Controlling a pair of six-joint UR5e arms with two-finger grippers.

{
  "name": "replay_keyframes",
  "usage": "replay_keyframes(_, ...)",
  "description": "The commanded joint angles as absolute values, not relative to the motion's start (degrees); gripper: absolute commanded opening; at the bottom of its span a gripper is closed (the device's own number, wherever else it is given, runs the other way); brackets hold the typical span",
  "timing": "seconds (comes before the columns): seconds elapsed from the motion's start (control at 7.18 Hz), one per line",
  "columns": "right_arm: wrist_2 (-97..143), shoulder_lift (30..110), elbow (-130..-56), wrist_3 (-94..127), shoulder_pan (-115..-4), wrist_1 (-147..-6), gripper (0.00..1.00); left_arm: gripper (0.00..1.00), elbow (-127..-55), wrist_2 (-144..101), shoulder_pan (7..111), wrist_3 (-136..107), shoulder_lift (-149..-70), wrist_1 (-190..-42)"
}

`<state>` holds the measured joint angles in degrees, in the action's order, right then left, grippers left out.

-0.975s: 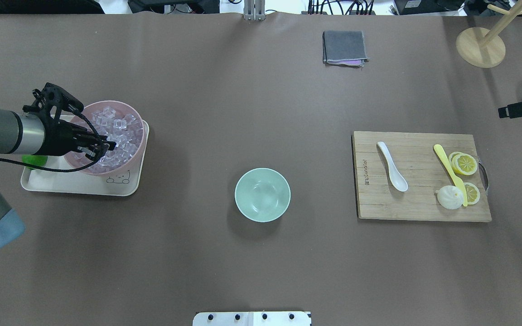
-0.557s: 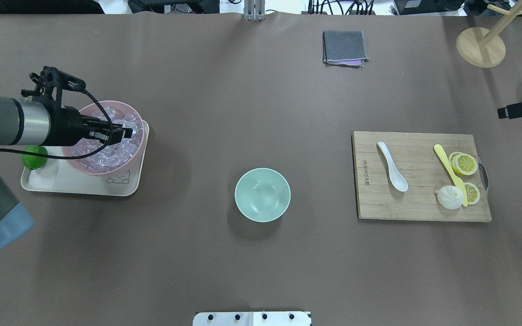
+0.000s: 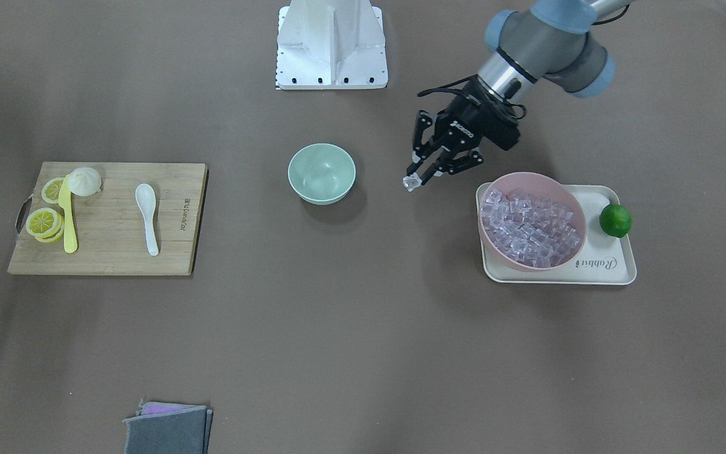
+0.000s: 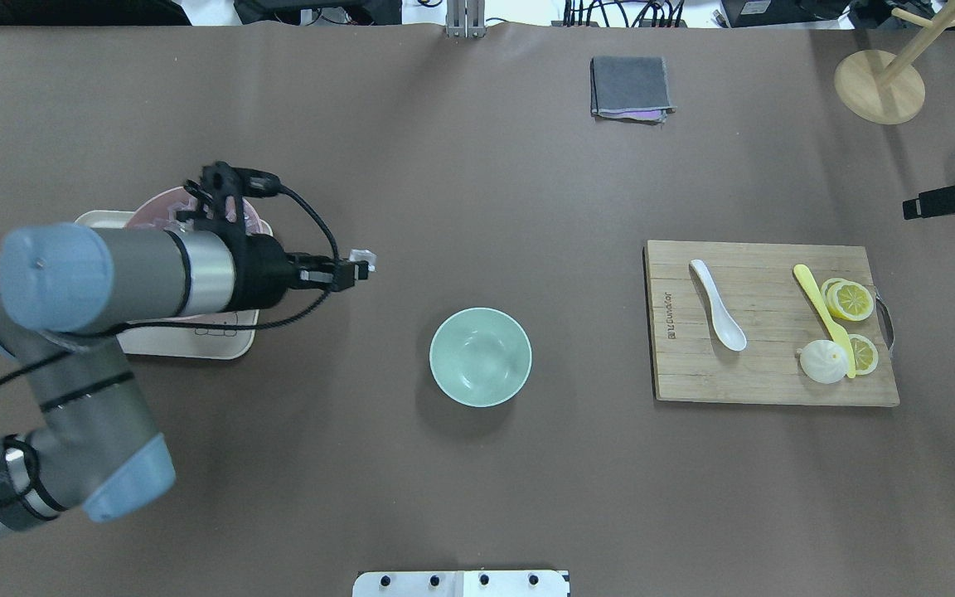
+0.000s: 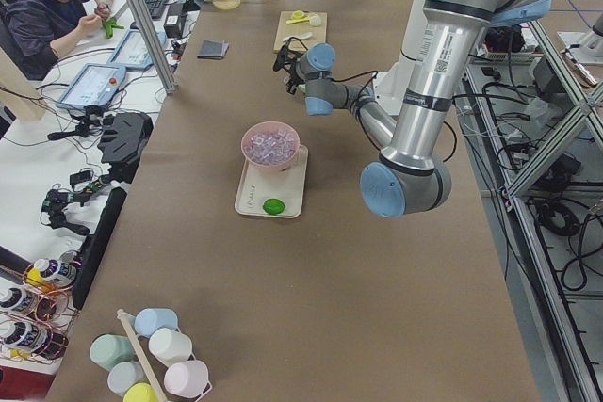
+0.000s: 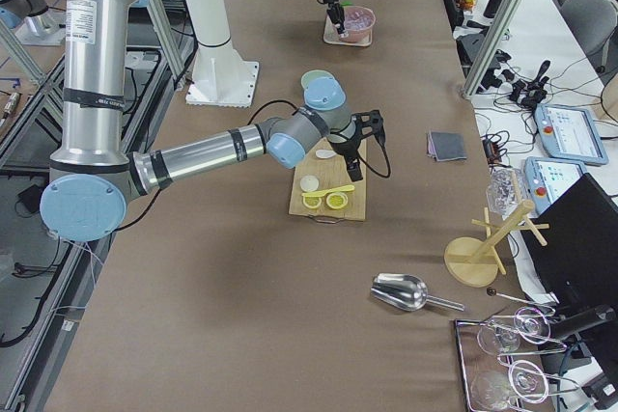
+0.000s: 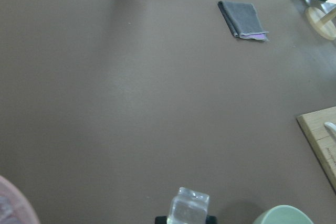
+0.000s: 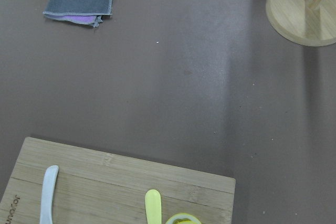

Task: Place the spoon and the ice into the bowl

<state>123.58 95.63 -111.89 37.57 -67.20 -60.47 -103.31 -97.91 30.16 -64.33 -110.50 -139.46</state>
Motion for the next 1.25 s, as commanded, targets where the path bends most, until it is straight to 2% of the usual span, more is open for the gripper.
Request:
replay_keyframes(0.0,123.49,95.36,-111.88,37.71,-67.06,-60.47,1.0,0.0,-96.72,-85.3,19.99,-66.08,-117.39,-139.57)
replay_keyframes(0.28,121.47,95.27,-111.88,37.71,-66.36,-60.47,1.0,0.0,-93.27,-82.27,17.85,-66.97,-120.4,-139.31)
replay_keyframes(0.42,121.2,95.1,-111.88,37.71,-65.84,-60.47,1.0,0.12,-92.73,-82.27,17.84,-67.23,-120.67,-139.22)
replay_keyframes(0.56,121.11,95.01,-111.88,37.71,-65.48,-60.47,1.0,0.68,-92.72,-82.35,17.84,-67.06,-120.76,-139.48)
replay_keyframes(0.7,121.03,94.92,-111.8,37.79,-65.3,-60.47,1.0,0.97,-93.07,-82.18,17.93,-66.97,-120.67,-139.48)
replay_keyframes(1.11,120.59,92.82,-111.88,38.14,-64.69,-60.73,1.0,0.98,-102.62,-84.35,22.21,-64.7,-117.44,-137.13)
